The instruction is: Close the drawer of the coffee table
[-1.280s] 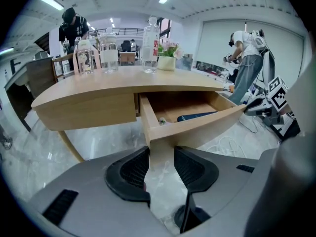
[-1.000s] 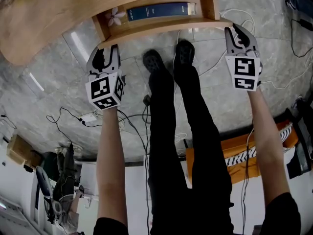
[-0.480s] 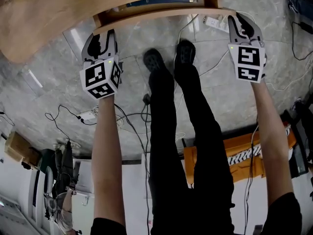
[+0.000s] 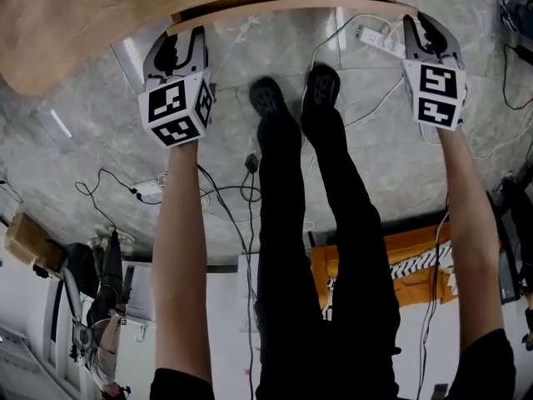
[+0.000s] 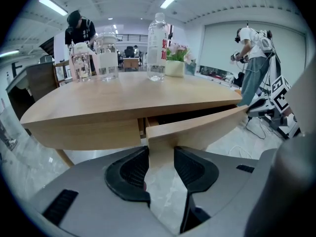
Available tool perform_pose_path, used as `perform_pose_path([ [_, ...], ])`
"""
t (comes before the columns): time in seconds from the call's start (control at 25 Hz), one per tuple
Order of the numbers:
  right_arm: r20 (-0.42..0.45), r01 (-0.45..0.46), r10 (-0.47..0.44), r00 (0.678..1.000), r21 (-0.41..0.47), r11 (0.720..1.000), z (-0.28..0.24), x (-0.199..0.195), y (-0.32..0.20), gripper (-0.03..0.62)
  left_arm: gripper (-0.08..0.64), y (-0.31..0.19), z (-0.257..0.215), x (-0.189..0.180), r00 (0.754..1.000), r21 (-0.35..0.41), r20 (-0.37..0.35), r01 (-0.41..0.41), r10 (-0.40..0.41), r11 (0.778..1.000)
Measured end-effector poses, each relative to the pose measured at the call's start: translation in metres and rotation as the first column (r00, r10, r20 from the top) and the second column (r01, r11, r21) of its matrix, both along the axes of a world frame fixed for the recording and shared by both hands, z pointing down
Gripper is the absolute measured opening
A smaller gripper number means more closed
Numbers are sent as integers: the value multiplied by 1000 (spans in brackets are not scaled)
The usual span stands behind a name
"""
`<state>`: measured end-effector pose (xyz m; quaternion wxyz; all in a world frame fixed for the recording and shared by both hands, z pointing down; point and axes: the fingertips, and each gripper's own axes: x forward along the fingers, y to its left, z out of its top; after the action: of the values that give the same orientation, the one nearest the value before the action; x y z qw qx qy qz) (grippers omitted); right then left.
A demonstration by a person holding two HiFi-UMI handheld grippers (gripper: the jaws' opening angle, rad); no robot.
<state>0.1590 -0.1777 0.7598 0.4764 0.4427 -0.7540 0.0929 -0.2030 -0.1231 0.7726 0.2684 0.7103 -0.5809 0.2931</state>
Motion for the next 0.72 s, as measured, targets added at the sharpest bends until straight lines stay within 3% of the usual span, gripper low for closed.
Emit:
perform_pose_path([
  [0.72, -7, 9, -9, 1000, 53, 999, -6, -5, -22, 69, 167, -21, -5, -4, 1000, 4, 10, -2, 2, 1000],
])
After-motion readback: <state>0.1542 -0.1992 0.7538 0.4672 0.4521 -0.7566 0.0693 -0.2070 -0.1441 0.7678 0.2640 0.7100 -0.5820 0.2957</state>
